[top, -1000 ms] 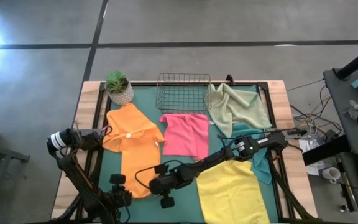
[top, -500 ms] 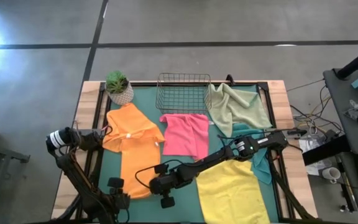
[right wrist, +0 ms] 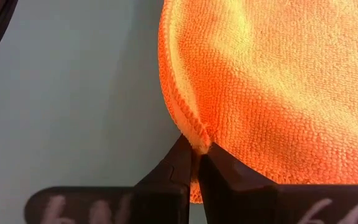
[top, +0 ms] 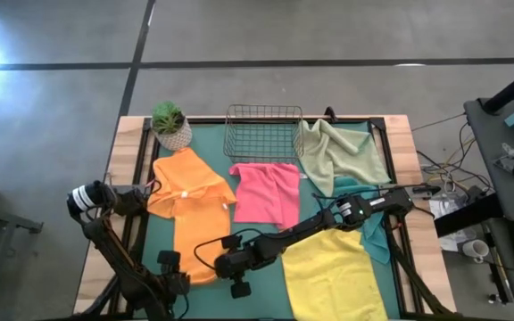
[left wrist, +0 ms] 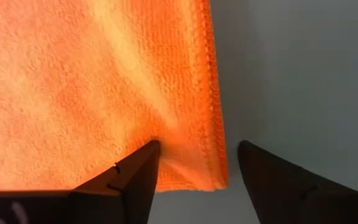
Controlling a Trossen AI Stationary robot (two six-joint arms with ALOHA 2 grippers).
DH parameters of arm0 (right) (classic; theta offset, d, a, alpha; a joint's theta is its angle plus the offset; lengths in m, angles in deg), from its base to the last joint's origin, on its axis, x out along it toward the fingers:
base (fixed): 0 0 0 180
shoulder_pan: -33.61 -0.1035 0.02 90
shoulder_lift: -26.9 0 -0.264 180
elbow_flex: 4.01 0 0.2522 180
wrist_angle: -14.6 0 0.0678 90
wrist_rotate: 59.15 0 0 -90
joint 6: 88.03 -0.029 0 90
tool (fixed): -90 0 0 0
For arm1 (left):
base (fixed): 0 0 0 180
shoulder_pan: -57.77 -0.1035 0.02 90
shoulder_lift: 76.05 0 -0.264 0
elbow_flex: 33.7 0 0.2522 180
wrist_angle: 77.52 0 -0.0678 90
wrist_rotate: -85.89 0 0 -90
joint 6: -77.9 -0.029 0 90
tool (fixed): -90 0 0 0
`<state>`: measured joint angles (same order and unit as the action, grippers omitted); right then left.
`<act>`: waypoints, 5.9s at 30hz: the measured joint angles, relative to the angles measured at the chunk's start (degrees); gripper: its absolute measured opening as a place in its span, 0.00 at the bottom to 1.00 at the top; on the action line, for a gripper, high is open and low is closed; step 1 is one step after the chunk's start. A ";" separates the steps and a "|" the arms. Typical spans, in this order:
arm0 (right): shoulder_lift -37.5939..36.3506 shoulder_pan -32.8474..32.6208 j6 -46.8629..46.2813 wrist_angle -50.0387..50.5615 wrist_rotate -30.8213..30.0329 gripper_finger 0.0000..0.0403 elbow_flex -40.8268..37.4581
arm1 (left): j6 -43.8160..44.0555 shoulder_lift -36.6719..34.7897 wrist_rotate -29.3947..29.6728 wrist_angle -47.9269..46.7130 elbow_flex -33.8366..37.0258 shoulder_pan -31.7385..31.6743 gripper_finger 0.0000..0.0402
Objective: Fold microfiber towels
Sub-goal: Fold the bottom orange microfiber towel, then put the folded orange microfiber towel into the wire basket
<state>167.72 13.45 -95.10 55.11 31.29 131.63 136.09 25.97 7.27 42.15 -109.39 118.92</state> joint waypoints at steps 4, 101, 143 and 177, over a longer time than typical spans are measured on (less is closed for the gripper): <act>0.00 -0.02 0.00 0.00 0.00 0.02 0.00 | -0.04 0.00 1.12 0.07 0.42 0.02 0.41; -6.37 6.44 -0.49 18.91 -7.54 0.44 12.66 | 21.00 -13.38 -14.12 -20.06 -2.31 -3.70 0.43; -8.22 -2.84 19.80 19.83 -0.04 0.37 8.31 | 19.42 7.90 1.79 -22.18 -29.98 0.48 0.43; -8.13 -1.42 25.66 -6.08 -2.60 0.35 -9.58 | 22.23 7.91 3.73 -7.46 -14.91 0.48 0.43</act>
<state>159.59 12.03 -69.44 49.02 28.70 122.05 158.32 33.88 11.00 34.68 -124.30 119.40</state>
